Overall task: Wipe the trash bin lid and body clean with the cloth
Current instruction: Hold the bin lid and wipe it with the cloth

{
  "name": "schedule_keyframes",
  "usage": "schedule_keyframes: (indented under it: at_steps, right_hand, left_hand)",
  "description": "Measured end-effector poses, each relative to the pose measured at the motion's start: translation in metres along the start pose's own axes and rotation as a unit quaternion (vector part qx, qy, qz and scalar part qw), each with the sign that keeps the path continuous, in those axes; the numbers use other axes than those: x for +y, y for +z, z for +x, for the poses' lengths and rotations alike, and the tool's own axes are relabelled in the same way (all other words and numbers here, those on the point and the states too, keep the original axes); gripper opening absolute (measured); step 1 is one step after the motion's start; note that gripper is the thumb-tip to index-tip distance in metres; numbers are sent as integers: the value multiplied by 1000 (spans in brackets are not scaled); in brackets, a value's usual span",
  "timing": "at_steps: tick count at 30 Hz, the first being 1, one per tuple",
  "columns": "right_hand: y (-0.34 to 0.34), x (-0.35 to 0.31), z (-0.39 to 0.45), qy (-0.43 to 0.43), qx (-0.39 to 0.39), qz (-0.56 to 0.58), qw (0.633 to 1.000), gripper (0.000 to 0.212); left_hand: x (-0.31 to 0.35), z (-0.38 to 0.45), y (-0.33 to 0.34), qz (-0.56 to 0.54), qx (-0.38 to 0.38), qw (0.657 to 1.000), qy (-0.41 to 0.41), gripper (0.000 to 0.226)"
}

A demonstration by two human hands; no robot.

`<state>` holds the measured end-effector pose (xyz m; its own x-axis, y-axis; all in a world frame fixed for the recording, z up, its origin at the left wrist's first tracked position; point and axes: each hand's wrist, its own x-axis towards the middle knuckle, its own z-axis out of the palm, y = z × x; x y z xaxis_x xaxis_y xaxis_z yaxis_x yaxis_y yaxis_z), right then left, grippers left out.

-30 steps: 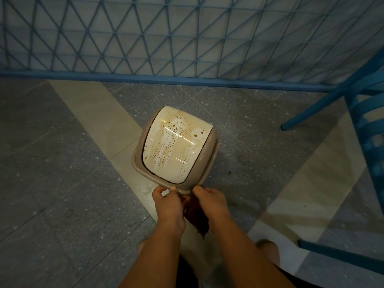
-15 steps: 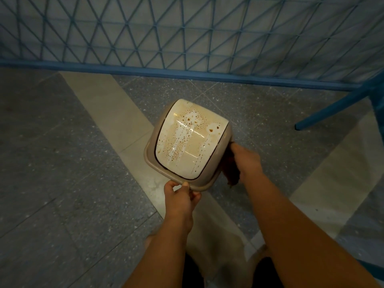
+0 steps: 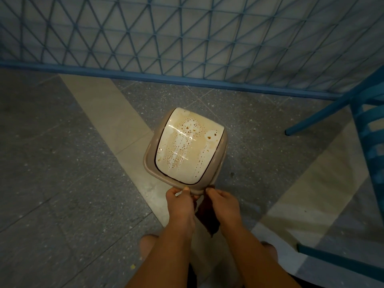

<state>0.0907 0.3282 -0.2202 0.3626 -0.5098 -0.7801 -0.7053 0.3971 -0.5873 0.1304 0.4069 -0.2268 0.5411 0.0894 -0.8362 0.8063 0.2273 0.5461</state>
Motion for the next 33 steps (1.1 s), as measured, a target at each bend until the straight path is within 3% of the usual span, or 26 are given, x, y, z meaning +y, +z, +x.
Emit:
schedule_keyframes:
  at_steps: [5, 9, 16, 19, 22, 25, 29, 33]
  right_hand:
    - [-23, -3, 5, -35, 44, -28, 998, 11]
    - [-28, -5, 4, -114, 63, -76, 989, 10]
    - [-24, -5, -6, -254, 109, -106, 955, 15]
    - [-17, -12, -11, -329, 87, -136, 931, 12]
    - [-9, -1, -12, -351, 55, -202, 913, 11]
    - [-5, -2, -9, -368, 72, -202, 905, 10]
    - [4, -55, -5, -449, 111, -204, 863, 13]
    - [21, -106, 0, -477, 85, -208, 850, 16]
  left_hand:
    - [-13, -14, 9, 2, -38, 996, -76, 22]
    - [-20, -13, 13, -10, -70, 990, -125, 22]
    - [-13, -6, 10, -39, -51, 996, -67, 30]
    - [-15, 2, 5, -21, -49, 998, -34, 33]
    - [-21, 8, 2, -5, -34, 999, -19, 40]
    - [-24, 12, 2, -4, -29, 1000, -3, 41]
    - [-23, 12, 0, -39, -39, 998, 20, 32]
    - [-24, 13, 0, -55, -42, 997, 33, 36]
